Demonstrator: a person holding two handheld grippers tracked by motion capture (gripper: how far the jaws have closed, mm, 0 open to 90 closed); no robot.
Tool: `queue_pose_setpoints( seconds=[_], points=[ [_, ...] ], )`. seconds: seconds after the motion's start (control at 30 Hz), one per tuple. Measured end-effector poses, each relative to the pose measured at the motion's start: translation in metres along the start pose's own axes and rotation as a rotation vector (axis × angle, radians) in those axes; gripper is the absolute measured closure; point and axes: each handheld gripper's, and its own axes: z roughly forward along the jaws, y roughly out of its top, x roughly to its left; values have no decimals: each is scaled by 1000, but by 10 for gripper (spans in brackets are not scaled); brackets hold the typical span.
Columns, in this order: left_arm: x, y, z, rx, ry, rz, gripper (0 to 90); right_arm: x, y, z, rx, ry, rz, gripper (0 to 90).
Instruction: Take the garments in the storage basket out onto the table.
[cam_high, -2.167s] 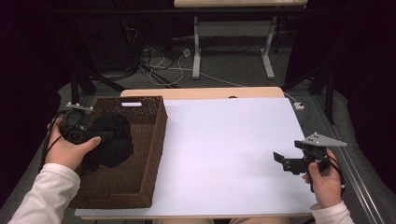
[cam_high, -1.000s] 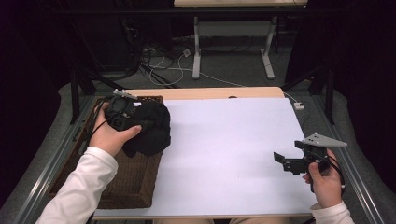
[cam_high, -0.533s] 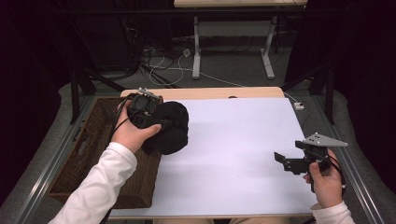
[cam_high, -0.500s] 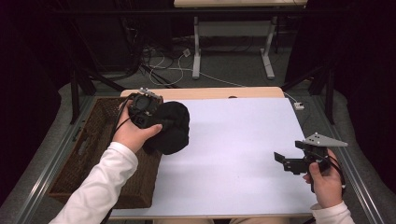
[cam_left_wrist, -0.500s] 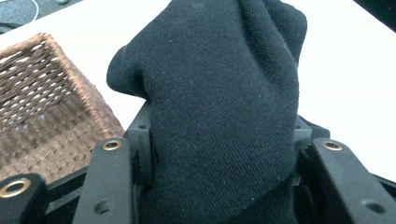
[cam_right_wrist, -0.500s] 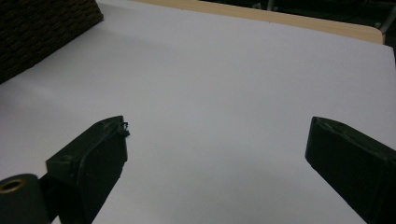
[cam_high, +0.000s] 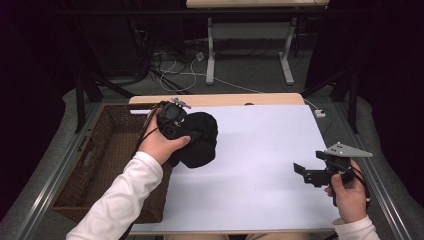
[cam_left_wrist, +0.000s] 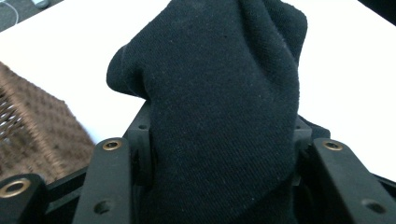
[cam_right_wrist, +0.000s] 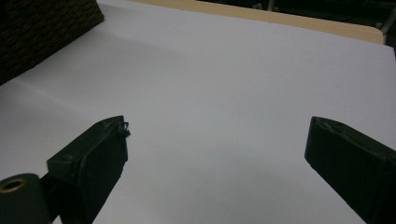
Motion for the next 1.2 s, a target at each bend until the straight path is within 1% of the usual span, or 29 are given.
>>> queue_pose_setpoints(
  seconds=[0.03, 0.1, 0.27, 0.4, 0.43, 0.5, 0.6, 0.83, 0.9, 1.0, 1.2],
  points=[
    [-5, 2, 4, 5, -10, 12, 471, 0, 0, 0, 1, 3, 1, 53],
    [-10, 5, 8, 11, -21, 28, 471, 0, 0, 0, -1, -2, -1, 53],
    [-22, 8, 20, 21, -49, 55, 470, -1, 0, 0, -3, 4, 2, 53],
    [-31, 10, 31, 25, -63, 66, 469, -1, 0, 0, -1, 2, 1, 53],
    [-33, 11, 32, 31, -72, 71, 469, -1, 0, 0, -1, 3, 0, 53],
    [-37, 11, 37, 28, -81, 67, 468, -1, 0, 0, -1, 2, 0, 53],
    [-41, 11, 44, 31, -94, 71, 468, -1, 0, 0, -1, 3, 2, 53],
    [-50, 5, 62, 49, -99, 78, 466, -2, -1, 0, 5, 4, 1, 56],
    [-53, 2, 69, 54, -99, 86, 466, -2, -1, 1, 2, 5, 4, 57],
    [-58, -3, 78, 72, -111, 87, 464, -1, -2, 2, 3, 4, 0, 58],
    [-66, -8, 93, 71, -129, 95, 462, 0, -4, 6, 11, 7, 3, 59]
  ],
)
